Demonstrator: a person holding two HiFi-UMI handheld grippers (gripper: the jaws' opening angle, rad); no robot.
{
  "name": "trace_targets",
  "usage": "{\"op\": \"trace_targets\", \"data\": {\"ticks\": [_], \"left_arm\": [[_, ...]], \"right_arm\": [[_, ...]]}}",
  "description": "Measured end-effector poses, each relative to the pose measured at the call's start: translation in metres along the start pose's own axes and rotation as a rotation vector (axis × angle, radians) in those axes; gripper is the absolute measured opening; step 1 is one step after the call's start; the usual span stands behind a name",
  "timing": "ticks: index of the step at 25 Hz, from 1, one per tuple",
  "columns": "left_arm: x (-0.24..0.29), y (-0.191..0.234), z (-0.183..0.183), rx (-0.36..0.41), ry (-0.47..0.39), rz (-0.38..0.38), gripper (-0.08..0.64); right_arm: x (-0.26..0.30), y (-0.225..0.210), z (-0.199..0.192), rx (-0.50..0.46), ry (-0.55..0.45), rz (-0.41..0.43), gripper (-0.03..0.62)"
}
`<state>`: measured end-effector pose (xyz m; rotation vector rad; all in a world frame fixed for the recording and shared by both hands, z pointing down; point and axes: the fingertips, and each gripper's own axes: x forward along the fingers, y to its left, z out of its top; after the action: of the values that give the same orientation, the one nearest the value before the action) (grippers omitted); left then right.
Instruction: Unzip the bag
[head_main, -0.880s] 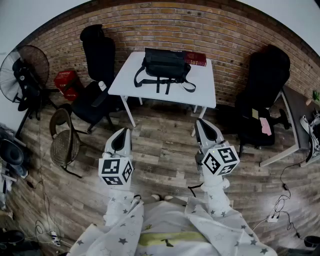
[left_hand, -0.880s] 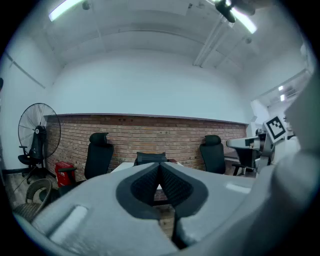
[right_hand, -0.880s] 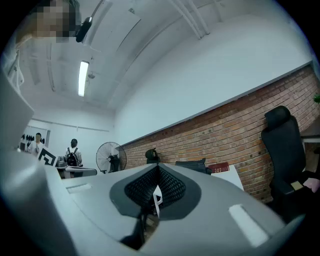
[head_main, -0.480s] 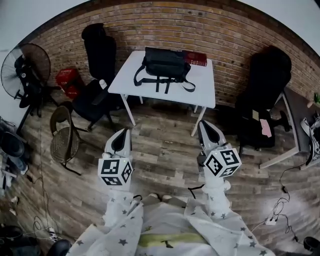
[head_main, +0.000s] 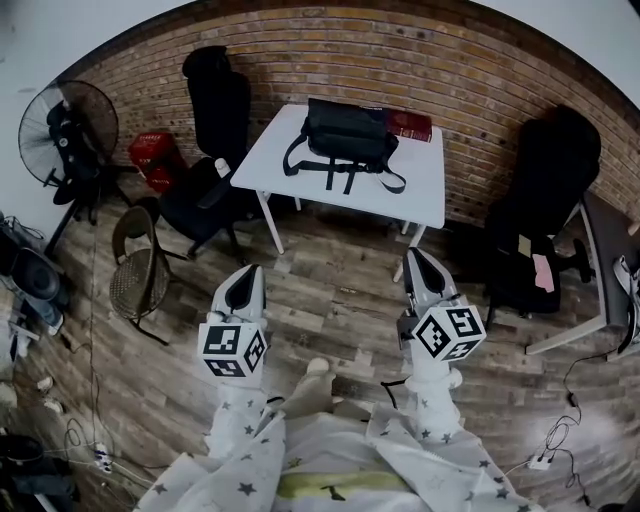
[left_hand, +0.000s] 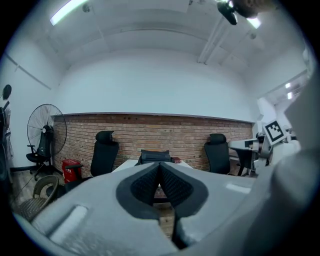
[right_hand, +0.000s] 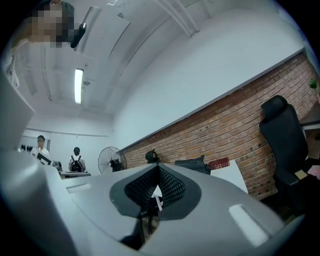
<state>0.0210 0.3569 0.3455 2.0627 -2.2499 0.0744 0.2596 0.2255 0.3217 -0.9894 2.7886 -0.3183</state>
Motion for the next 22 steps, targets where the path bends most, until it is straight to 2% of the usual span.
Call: {"op": "trace_targets", "data": {"ticks": [7,16,22], "left_arm": [[0.036,0.022,-0.006,-0.008,0.005,0.01,-0.002],[0.135,0.069,0.002,-0.035,0.004,-0.022,-0.002],[0.195,0.091,0.003,-0.052,0.02,-0.059,-0.002]], "right_arm": [[0.046,-0.01,-0.006,0.037,-0.01,0.025,0.008],[0.146,-0.03,-0.017,0.068,0.002,0.041,0.008],[0.194,-0.053,-0.026,0.081,0.028,0.008,0.008]]}}
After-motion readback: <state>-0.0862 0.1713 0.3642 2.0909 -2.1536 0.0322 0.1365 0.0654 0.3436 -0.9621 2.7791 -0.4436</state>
